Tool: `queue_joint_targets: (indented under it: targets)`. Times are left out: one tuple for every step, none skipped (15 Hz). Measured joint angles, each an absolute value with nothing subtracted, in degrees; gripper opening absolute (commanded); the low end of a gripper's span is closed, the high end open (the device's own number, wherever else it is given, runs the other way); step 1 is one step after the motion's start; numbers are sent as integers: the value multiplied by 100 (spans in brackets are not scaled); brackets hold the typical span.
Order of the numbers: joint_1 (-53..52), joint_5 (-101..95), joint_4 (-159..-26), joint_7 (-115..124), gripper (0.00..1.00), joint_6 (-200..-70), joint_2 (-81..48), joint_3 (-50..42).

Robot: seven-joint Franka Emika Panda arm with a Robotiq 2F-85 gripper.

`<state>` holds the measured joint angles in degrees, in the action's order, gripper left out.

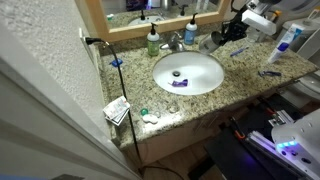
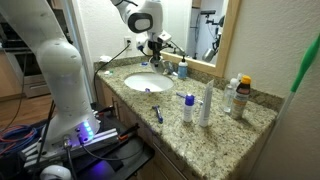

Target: Remove the silver cup out of the sink

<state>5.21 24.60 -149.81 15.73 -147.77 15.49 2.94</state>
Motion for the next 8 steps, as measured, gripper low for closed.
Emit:
queue_joint_targets:
  targets:
    - [514, 2462, -15063, 1581, 2, -14751, 1708, 272]
    - [490, 2432, -15098, 1606, 2, -14750, 1767, 258]
    - [463, 2428, -15089, 1667, 2, -14751, 1768, 233]
    - [459, 2430, -15051, 1802, 2, -14752, 1760, 180]
    - [465, 2462, -14973, 1984, 2, -14742, 1763, 77]
    - [481, 2472, -14853, 2148, 2, -14661, 1780, -70]
    - [523, 2472, -14685, 2292, 2, -14493, 1794, -247]
    - [603, 2469, -14488, 2435, 2, -14271, 1804, -429]
